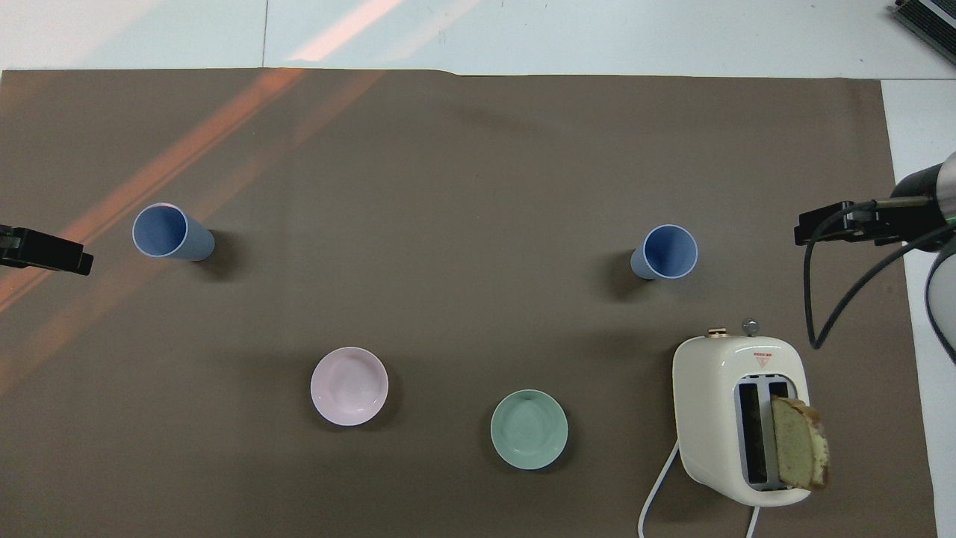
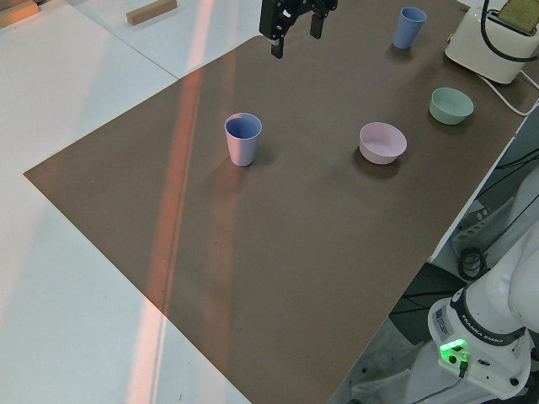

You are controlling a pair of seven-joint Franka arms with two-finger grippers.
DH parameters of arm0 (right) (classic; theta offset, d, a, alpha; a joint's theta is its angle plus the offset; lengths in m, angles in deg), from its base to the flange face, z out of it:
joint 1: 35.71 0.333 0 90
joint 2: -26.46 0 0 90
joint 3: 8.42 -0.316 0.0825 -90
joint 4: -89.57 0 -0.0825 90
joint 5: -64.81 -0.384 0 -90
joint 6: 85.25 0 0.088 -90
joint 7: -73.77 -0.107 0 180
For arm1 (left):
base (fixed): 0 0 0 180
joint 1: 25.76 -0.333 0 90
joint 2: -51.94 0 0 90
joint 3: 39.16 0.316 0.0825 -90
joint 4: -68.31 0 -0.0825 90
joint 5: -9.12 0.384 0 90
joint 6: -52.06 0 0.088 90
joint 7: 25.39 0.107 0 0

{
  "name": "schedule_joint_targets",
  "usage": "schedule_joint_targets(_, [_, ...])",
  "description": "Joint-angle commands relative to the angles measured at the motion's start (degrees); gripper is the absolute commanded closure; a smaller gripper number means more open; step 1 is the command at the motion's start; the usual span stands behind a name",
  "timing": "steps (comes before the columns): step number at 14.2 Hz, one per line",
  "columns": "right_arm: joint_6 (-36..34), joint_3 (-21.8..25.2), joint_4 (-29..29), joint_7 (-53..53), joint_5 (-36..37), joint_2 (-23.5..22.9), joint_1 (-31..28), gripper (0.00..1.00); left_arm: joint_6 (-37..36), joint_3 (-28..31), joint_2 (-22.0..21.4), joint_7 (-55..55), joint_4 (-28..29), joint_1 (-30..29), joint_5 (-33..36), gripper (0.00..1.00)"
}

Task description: Stack blue cups with both arms

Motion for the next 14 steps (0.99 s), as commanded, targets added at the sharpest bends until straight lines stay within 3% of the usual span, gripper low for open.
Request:
schedule_joint_targets(1, [-0.5,-0.3,0.0,1.0,-0.5,0.6,-0.5,0.00,0.7,-0.1,-0.9,-0.1,0.7,-0.4,0.1,0.00])
schedule_joint_targets(14, [-0.5,-0.3,0.0,1.0,-0.5,0.6,-0.5,0.00,4.0,0.0,-0.3,0.3,0.9,-0.8,0.1,0.00])
